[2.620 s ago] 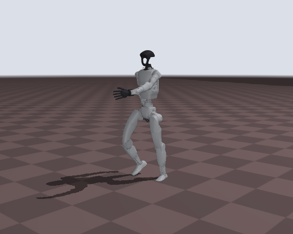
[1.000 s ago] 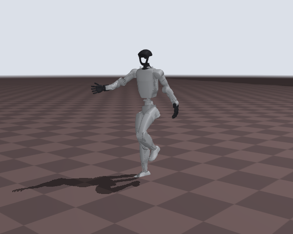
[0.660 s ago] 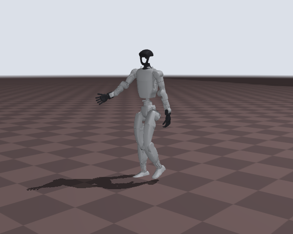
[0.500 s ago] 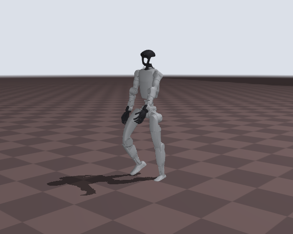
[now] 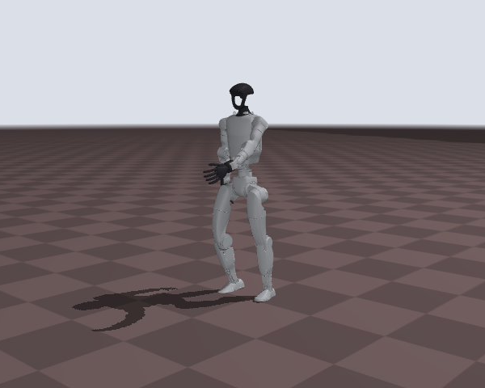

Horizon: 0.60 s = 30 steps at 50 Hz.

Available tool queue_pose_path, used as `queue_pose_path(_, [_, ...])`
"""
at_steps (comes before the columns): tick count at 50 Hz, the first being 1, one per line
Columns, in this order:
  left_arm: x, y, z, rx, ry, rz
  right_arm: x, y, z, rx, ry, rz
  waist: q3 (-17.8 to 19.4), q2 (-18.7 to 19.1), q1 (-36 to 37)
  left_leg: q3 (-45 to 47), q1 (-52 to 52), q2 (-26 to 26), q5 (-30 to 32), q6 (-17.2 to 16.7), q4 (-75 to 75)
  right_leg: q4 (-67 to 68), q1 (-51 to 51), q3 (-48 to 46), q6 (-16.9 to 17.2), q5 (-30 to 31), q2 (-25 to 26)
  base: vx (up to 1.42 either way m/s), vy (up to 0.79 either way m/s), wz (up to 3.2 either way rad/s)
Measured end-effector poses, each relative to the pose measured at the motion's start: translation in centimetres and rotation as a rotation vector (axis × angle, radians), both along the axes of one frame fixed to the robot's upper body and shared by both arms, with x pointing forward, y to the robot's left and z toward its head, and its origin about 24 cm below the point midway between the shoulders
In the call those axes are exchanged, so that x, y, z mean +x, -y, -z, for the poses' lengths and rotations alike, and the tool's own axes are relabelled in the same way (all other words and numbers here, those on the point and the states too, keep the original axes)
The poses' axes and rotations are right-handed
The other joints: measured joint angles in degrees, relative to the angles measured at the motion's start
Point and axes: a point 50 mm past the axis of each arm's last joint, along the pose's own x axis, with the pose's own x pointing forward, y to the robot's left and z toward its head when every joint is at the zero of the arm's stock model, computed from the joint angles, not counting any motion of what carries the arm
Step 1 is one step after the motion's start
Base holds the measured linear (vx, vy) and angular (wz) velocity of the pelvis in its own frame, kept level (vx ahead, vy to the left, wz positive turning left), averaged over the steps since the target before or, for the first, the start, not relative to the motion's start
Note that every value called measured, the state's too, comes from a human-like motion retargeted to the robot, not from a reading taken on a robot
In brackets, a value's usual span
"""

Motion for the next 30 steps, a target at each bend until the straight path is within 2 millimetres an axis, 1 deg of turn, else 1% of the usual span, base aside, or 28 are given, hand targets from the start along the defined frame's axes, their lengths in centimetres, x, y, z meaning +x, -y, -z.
queue_pose_path(1, [-2.5, -0.4, 3.8, 0.004, -0.129, -0.016, 4.1, 0.5, 0.1, -0.055, 0.099, 0.02, 0.2, -1.0, 2.9, 1.5, 0.2, -1.3, 0.1, 0.8, 0.7, -9.5, 5.2, 0.7, 1.3, -1.2, -0.4, 0.08, -0.2, -1.57])
queue_pose_path(2, [-5.5, -0.8, 7.4, 0.019, -0.269, -0.019, 8.3, 0.8, -0.2, -0.099, 0.203, 0.042, 0.4, -2.2, 5.9, 3.2, -0.2, -2.4, 0.2, 1.8, 2.4, -17.9, 9.5, 1.7, 2.7, -1.4, -1.1, 0.01, -0.24, -2.02])
queue_pose_path(3, [-9.2, -1.1, 11.0, 0.05, -0.431, 0.006, 12.6, 1.0, -1.0, -0.124, 0.318, 0.057, 0.4, -3.7, 9.2, 5.4, -1.9, -3.3, 0.3, 3.2, 6.3, -24.3, 12.2, 3.3, 4.1, 0.7, -2.3, -0.05, -0.26, -1.98])
queue_pose_path(4, [-13.7, -1.3, 14.2, 0.064, -0.615, 0.062, 16.9, 0.9, -2.1, -0.123, 0.427, 0.06, 0.1, -5.6, 11.7, 7.5, -6.9, -3.2, 0.1, 3.7, 15.0, -29.2, 13.3, 4.8, 5.0, 3.4, -3.9, -0.11, -0.29, -1.8])
queue_pose_path(5, [-18.8, -1.3, 16.8, 0.059, -0.812, 0.132, 21.2, 0.7, -3.7, -0.108, 0.531, 0.054, -0.4, -7.7, 13.9, 9.7, -13.5, -2.5, -0.3, 3.9, 26.2, -33.4, 13.7, 6.3, 5.7, 6.5, -5.8, -0.19, -0.26, -1.01])
queue_pose_path(6, [-23.7, -1.2, 18.6, 0.007, -0.961, 0.157, 25.4, 0.8, -5.9, -0.113, 0.656, 0.066, -2.5, -8.3, 14.0, 9.2, -24.8, 1.5, -0.9, 3.8, 42.8, -33.4, 10.9, 6.9, 5.4, 7.2, -5.7, -0.22, -0.2, -0.42])
queue_pose_path(7, [-28.5, -0.9, 19.8, -0.051, -1.09, 0.16, 29.4, 0.8, -8.7, -0.122, 0.787, 0.087, -3.8, -8.7, 14.1, 8.3, -34.7, 4.9, -1.9, 3.6, 57.7, -33.4, 8.9, 7.4, 5.2, 7.7, -5.6, -0.21, -0.12, 0.0])
queue_pose_path(8, [-32.9, -0.6, 20.4, -0.108, -1.183, 0.123, 33.2, 1.0, -12.0, -0.141, 0.93, 0.125, -3.6, -8.7, 14.5, 6.6, -42.0, 7.2, -3.6, 3.2, 69.4, -33.4, 8.4, 7.6, 5.4, 7.8, -5.4, -0.15, -0.08, -0.1])
queue_pose_path(9, [-36.9, -0.2, 20.5, -0.163, -1.259, 0.078, 36.6, 1.1, -15.8, -0.163, 1.073, 0.166, -2.9, -8.6, 14.8, 5.5, -47.9, 9.2, -6.4, 3.5, 79.6, -33.4, 8.2, 7.8, 5.4, 7.9, -5.3, -0.1, -0.06, -0.17])
queue_pose_path(10, [-40.7, 0.3, 20.3, -0.216, -1.327, 0.028, 39.4, 1.2, -20.0, -0.18, 1.214, 0.211, -2.0, -8.5, 15.2, 4.6, -53.2, 11.1, -9.8, 4.2, 89.1, -33.4, 8.2, 7.9, 5.4, 8.0, -5.2, -0.07, -0.06, -0.09])
queue_pose_path(11, [-43.9, 0.9, 19.9, -0.271, -1.387, -0.007, 41.6, 1.2, -24.2, -0.202, 1.348, 0.241, -1.0, -8.4, 15.3, 4.4, -57.2, 13.2, -12.0, 5.8, 96.7, -33.4, 8.2, 8.0, 5.0, 8.0, -5.2, -0.06, -0.07, 0.04])
queue_pose_path(12, [-46.9, 1.4, 19.3, -0.325, -1.444, -0.039, 43.2, 1.2, -28.3, -0.219, 1.476, 0.267, -0.2, -8.4, 15.4, 4.3, -61.0, 15.2, -13.8, 7.4, 103.7, -33.4, 8.2, 7.9, 4.5, 8.0, -5.1, -0.04, -0.08, 0.23])
queue_pose_path(13, [-49.5, 1.9, 18.5, -0.379, -1.496, -0.062, 44.3, 1.0, -32.2, -0.234, 1.593, 0.281, 0.4, -8.4, 15.3, 4.1, -64.3, 17.0, -14.7, 9.0, 109.5, -33.4, 8.2, 7.7, 4.0, 8.0, -5.1, -0.03, -0.08, 0.35])
queue_pose_path(15, [-54.1, 2.7, 16.7, -0.486, -1.588, -0.112, 45.2, 0.7, -38.7, -0.253, 1.784, 0.285, 0.6, -8.8, 15.0, 3.2, -70.1, 18.6, -15.6, 11.4, 117.8, -33.4, 7.8, 7.1, 3.2, 8.1, -5.0, 0.0, -0.06, 0.45])
queue_pose_path(17, [-57.6, 3.2, 14.8, -0.566, -1.664, -0.172, 45.3, 0.5, -42.6, -0.26, 1.89, 0.269, -0.1, -9.4, 14.8, 2.4, -73.5, 18.0, -16.0, 12.6, 121.7, -33.4, 7.2, 6.4, 3.1, 8.1, -5.1, 0.03, -0.03, 0.37])
queue_pose_path(18, [-58.9, 3.3, 14.0, -0.594, -1.696, -0.2, 45.3, 0.4, -43.8, -0.261, 1.919, 0.259, -0.8, -9.6, 14.7, 2.1, -74.6, 17.8, -16.0, 12.9, 122.6, -33.4, 6.8, 6.1, 3.1, 8.1, -5.0, 0.04, -0.01, 0.29])
queue_pose_path(20, [-60.5, 3.5, 12.9, -0.616, -1.749, -0.222, 45.3, 0.2, -45.1, -0.26, 1.942, 0.241, -2.1, -9.8, 14.0, 1.6, -75.0, 17.3, -16.0, 13.4, 122.3, -33.4, 6.0, 5.6, 3.0, 7.9, -4.4, 0.04, 0.0, 0.23])
queue_pose_path(22, [-60.3, 3.6, 13.0, -0.593, -1.766, -0.186, 45.4, -0.2, -44.6, -0.258, 1.928, 0.228, -3.5, -9.7, 12.9, 1.3, -72.9, 16.1, -15.9, 12.9, 118.3, -33.4, 5.4, 5.2, 3.0, 7.5, -3.7, 0.03, 0.01, 0.19])
queue_pose_path(23, [-59.7, 3.6, 13.5, -0.571, -1.759, -0.155, 45.5, -0.4, -43.8, -0.257, 1.91, 0.222, -4.2, -9.6, 12.2, 1.3, -71.1, 15.2, -15.5, 12.3, 114.9, -33.4, 5.2, 5.0, 3.0, 7.3, -3.4, 0.0, 0.0, 0.0])
queue_pose_path(25, [-57.4, 3.5, 15.0, -0.514, -1.707, -0.088, 45.6, -0.9, -40.7, -0.258, 1.847, 0.202, -5.4, -9.5, 11.0, 1.7, -65.2, 12.8, -13.7, 10.5, 105.0, -33.4, 5.1, 4.9, 3.1, 6.9, -3.3, 0.06, 0.04, 0.01])
queue_pose_path(27, [-53.2, 2.9, 17.2, -0.426, -1.605, -0.031, 45.1, -1.3, -35.4, -0.256, 1.733, 0.167, -5.4, -9.9, 10.6, 3.0, -54.8, 9.5, -10.1, 8.2, 88.2, -33.4, 6.3, 5.5, 3.1, 6.6, -3.7, 0.12, 0.06, -0.31])
queue_pose_path(28, [-50.5, 2.3, 18.2, -0.37, -1.543, -0.014, 44.5, -1.5, -32.1, -0.251, 1.654, 0.144, -5.0, -10.1, 10.8, 4.0, -47.7, 7.8, -7.8, 7.1, 76.8, -33.4, 7.4, 6.0, 3.2, 6.5, -3.9, 0.18, 0.07, -0.67])
queue_pose_path(30, [-43.4, 0.6, 20.1, -0.215, -1.384, -0.035, 42.4, -1.6, -25.2, -0.238, 1.464, 0.097, -1.4, -9.7, 12.6, 7.5, -27.5, 3.9, -4.0, 5.2, 47.0, -32.8, 11.7, 7.8, 3.7, 6.2, -3.7, 0.24, 0.11, -0.9])
